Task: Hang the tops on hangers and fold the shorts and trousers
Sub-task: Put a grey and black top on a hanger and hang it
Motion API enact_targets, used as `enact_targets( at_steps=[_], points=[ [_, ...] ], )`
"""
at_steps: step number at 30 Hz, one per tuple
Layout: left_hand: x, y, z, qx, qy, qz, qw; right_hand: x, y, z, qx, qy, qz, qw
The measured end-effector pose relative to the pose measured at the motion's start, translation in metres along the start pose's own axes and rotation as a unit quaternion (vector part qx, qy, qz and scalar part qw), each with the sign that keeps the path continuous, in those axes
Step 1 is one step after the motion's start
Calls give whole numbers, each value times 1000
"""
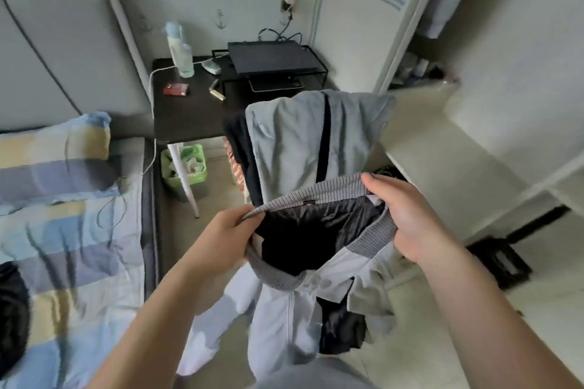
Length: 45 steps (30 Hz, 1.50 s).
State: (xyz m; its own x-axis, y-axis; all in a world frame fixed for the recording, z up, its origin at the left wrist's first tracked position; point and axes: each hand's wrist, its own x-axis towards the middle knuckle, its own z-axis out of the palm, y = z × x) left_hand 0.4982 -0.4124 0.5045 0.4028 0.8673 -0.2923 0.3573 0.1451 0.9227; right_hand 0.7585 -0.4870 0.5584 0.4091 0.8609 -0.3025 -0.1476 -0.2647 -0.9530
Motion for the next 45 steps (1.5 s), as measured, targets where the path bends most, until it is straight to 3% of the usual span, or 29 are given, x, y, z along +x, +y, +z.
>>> enact_targets(
  at_steps=[5, 11, 15, 24, 34, 39, 45],
  points=[
    [76, 66, 82, 11, -47, 35, 998, 47, -25, -98, 7, 61, -28, 998],
    [157, 178, 171, -4, -28, 131, 991, 101, -91, -194, 0, 99, -95, 991],
    [203, 255, 206, 8, -22, 213, 977, 129, -149, -240, -23, 138, -155, 978],
    [304, 421, 256, -55, -96, 334, 936, 184, -283, -307, -28, 226, -264, 937],
    [402, 617, 282, -71, -161, 489, 854, 232, -446, -334, -97, 412, -359, 832],
    [424, 720, 292, -44, -141, 574, 806, 248, -529, -352, -140, 478, -383, 778],
    [422, 826, 303, 2, -99, 626, 774, 253, -620, -382, -266, 561, -364, 694]
  ],
)
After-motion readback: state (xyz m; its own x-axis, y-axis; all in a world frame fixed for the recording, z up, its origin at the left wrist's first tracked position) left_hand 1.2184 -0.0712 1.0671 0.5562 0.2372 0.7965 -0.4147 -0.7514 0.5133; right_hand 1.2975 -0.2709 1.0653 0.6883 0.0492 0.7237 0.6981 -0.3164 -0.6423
